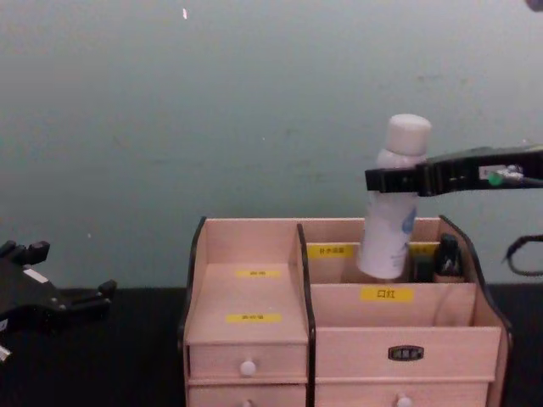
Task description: Pick up the facial cleanser and watermelon frost from the table and place them into the tiered storage box.
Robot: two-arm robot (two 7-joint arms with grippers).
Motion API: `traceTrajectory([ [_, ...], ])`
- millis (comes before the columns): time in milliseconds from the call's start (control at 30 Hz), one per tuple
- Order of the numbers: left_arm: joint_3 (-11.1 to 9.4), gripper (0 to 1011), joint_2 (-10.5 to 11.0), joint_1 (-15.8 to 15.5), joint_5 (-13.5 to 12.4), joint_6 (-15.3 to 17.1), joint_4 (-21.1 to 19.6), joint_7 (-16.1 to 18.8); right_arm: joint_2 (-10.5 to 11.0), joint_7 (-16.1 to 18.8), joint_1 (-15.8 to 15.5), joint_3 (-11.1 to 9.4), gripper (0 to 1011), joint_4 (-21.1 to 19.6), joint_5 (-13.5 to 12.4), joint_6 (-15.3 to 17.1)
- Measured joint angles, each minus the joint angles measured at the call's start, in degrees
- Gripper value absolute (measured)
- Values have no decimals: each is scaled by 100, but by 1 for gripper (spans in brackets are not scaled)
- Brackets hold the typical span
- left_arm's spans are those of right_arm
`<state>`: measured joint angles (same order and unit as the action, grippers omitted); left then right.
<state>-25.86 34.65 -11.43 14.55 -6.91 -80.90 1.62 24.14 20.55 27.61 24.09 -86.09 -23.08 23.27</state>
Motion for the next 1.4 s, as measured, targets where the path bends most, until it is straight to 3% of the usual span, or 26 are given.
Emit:
traceTrajectory([
  [500, 0, 1001, 0, 0, 0, 0, 0, 0, -258, 49, 347, 166, 602, 445, 164, -22],
  [1400, 0, 1000, 0, 0, 0, 0, 0, 0, -471, 97, 405, 203, 602, 818, 422, -68],
])
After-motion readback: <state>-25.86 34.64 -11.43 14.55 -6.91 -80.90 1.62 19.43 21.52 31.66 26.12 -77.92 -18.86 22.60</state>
